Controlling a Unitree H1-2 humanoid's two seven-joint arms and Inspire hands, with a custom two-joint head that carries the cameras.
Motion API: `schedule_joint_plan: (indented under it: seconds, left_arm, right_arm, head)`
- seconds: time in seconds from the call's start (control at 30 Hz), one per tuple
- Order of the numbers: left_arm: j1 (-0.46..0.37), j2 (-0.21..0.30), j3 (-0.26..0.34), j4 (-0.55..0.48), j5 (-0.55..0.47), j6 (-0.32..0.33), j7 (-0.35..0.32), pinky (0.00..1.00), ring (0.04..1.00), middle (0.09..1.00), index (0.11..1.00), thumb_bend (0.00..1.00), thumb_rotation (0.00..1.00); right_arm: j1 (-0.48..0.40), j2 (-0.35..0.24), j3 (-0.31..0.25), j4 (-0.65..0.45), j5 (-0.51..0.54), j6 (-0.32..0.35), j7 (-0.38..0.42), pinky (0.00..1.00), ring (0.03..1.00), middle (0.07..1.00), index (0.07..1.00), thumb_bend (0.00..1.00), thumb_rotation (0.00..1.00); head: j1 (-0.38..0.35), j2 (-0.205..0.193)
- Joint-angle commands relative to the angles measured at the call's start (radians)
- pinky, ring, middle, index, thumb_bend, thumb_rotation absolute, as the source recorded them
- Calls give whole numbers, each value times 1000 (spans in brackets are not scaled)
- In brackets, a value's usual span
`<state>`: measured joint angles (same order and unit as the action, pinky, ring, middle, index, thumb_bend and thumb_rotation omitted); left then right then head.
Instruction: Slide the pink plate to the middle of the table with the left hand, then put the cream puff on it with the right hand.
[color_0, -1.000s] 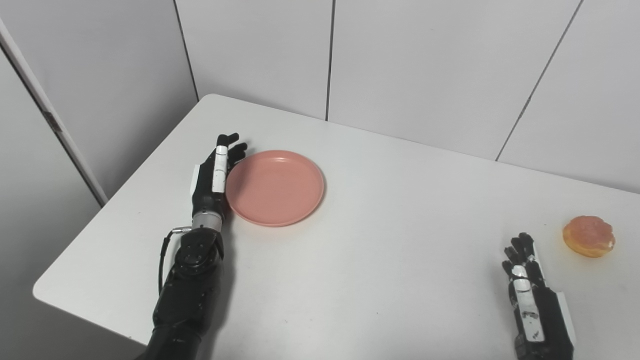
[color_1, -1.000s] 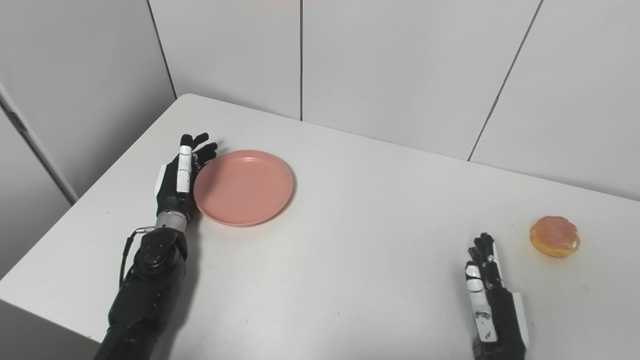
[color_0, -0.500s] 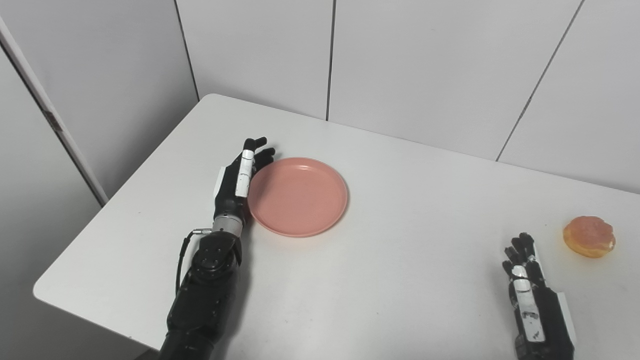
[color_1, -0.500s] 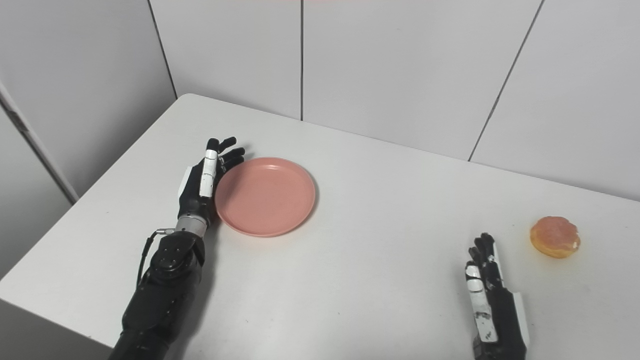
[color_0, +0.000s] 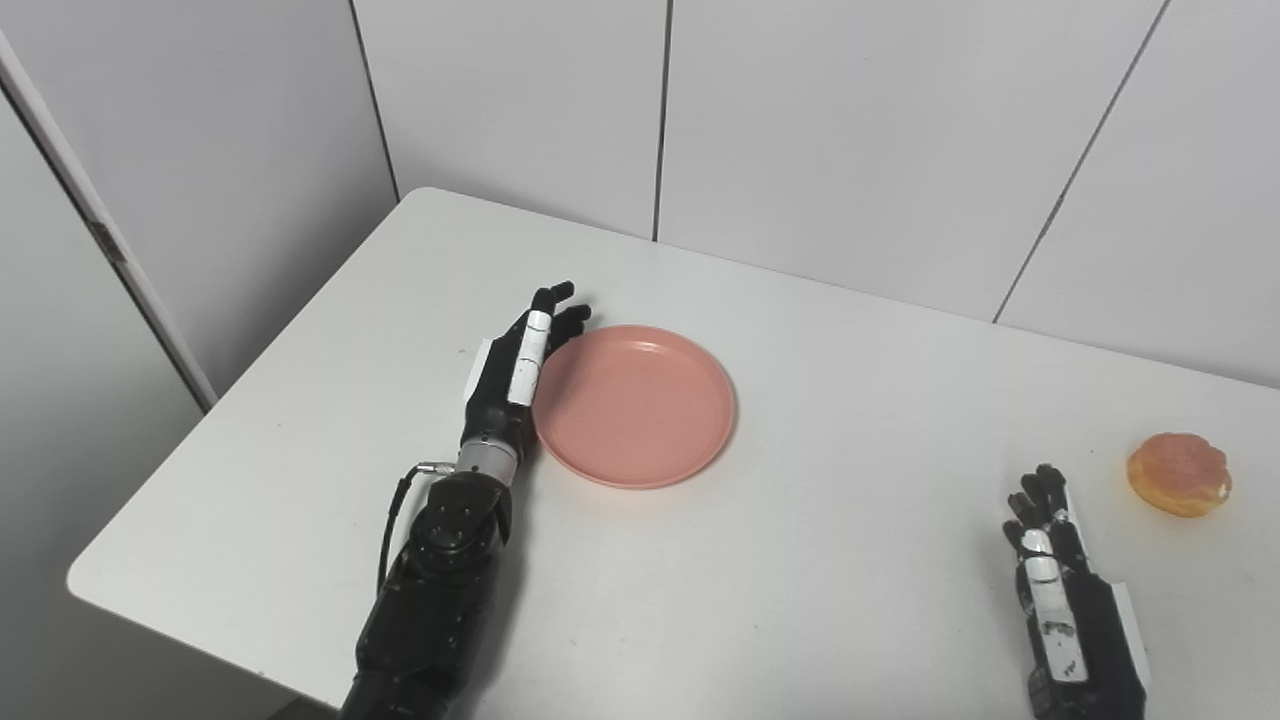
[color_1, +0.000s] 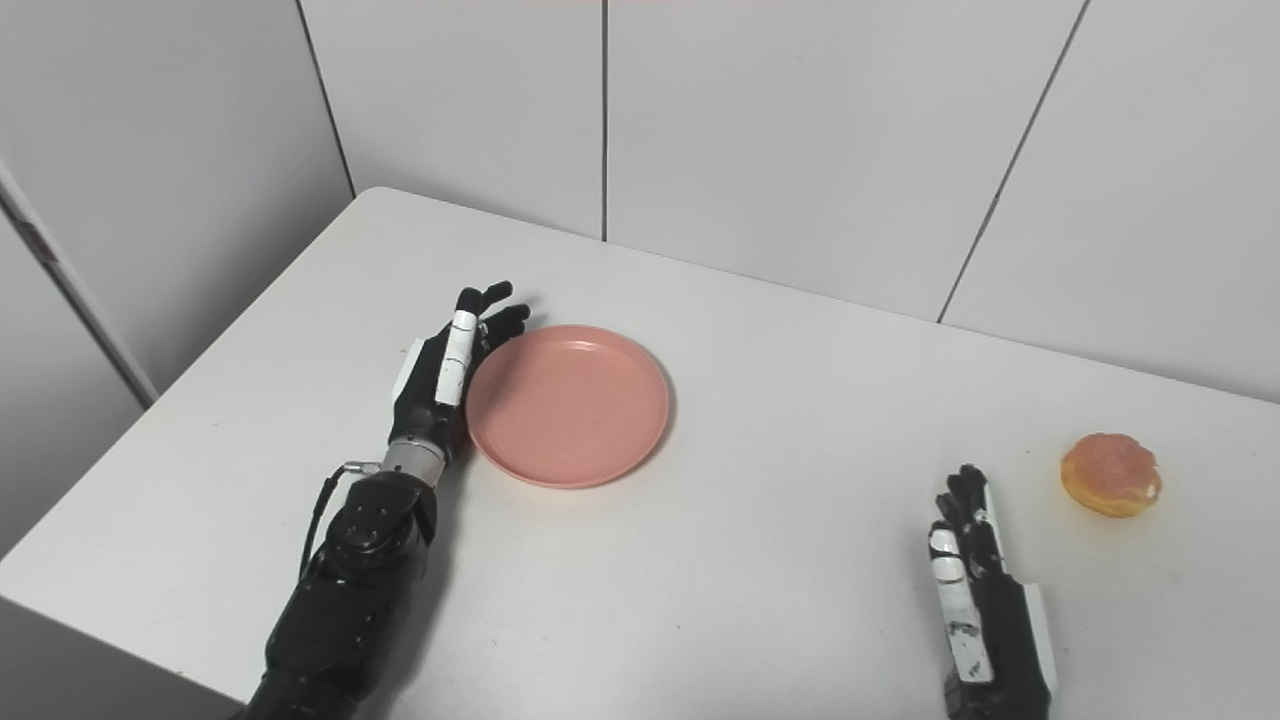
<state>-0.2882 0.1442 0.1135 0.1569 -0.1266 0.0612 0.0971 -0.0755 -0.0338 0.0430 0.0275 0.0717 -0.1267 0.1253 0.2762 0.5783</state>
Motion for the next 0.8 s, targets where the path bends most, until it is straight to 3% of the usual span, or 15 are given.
schedule_joint_plan:
  seconds: [0.0, 0.37, 0.77]
  left_arm:
    - [-8, -13, -16, -30, 4, 15, -26, 890, 846, 808, 832, 805, 1000]
    - [11, -31, -56, -40, 27, 22, -44, 892, 844, 818, 833, 796, 1000]
    - [34, -50, -81, -24, 17, -19, -88, 923, 860, 823, 845, 802, 1000]
  right_arm:
    - [-13, 2, -3, -13, 14, -42, 5, 1000, 995, 1000, 1000, 543, 825]
    - [-12, 2, 2, -23, -29, -39, -12, 1000, 985, 984, 997, 539, 832]
    - [-10, 25, 12, -30, -70, -16, -42, 1000, 974, 977, 989, 543, 845]
  head:
    - [-6, 3]
    - [-58, 8]
    - [-143, 21]
